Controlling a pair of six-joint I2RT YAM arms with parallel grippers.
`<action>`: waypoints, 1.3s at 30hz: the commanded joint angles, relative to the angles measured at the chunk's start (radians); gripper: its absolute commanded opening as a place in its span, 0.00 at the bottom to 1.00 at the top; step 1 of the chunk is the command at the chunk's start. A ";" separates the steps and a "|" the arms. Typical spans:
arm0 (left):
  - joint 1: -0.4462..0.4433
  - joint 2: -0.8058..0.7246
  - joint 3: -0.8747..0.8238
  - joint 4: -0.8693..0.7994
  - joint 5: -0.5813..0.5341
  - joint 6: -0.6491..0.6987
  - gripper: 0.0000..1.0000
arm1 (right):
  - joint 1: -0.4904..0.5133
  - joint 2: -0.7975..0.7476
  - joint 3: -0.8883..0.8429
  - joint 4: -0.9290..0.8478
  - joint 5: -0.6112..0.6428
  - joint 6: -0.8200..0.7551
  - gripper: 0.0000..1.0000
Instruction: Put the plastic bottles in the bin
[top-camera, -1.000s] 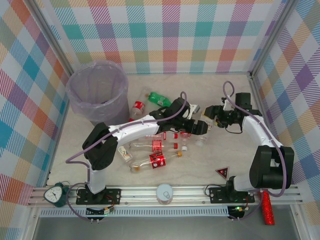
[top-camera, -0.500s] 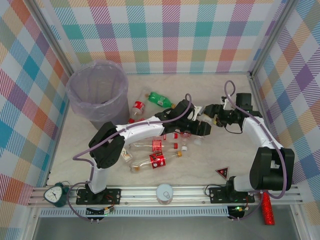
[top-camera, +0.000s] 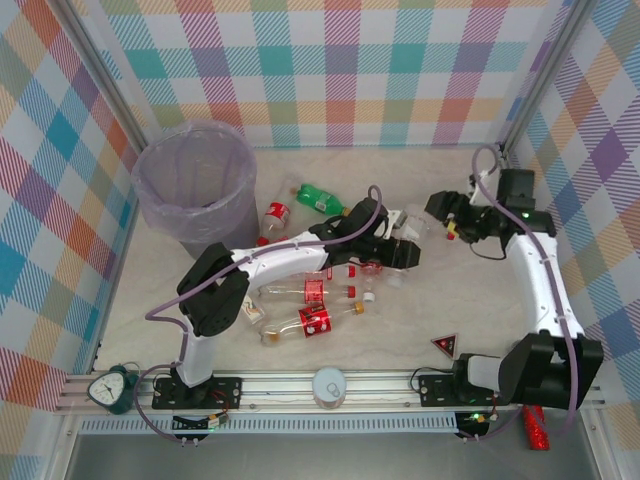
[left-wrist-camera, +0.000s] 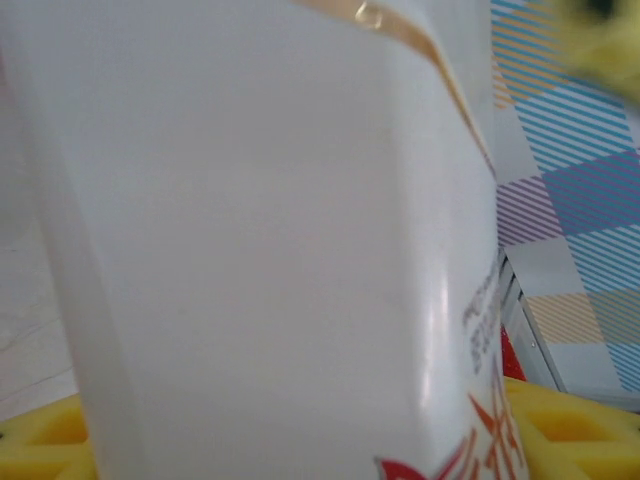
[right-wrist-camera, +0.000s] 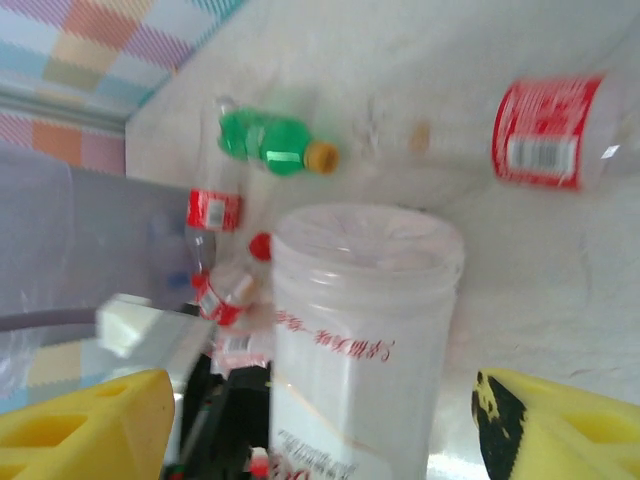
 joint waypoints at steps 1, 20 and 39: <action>0.038 -0.030 0.059 -0.035 -0.022 0.005 0.54 | -0.023 -0.035 0.065 -0.010 0.065 0.050 0.79; 0.102 -0.107 0.372 -0.478 -0.200 0.159 0.31 | -0.024 -0.125 -0.176 0.348 0.131 0.185 0.93; 0.698 -0.438 0.490 -0.846 -0.309 0.336 0.00 | -0.024 -0.037 -0.159 0.362 0.073 0.190 0.92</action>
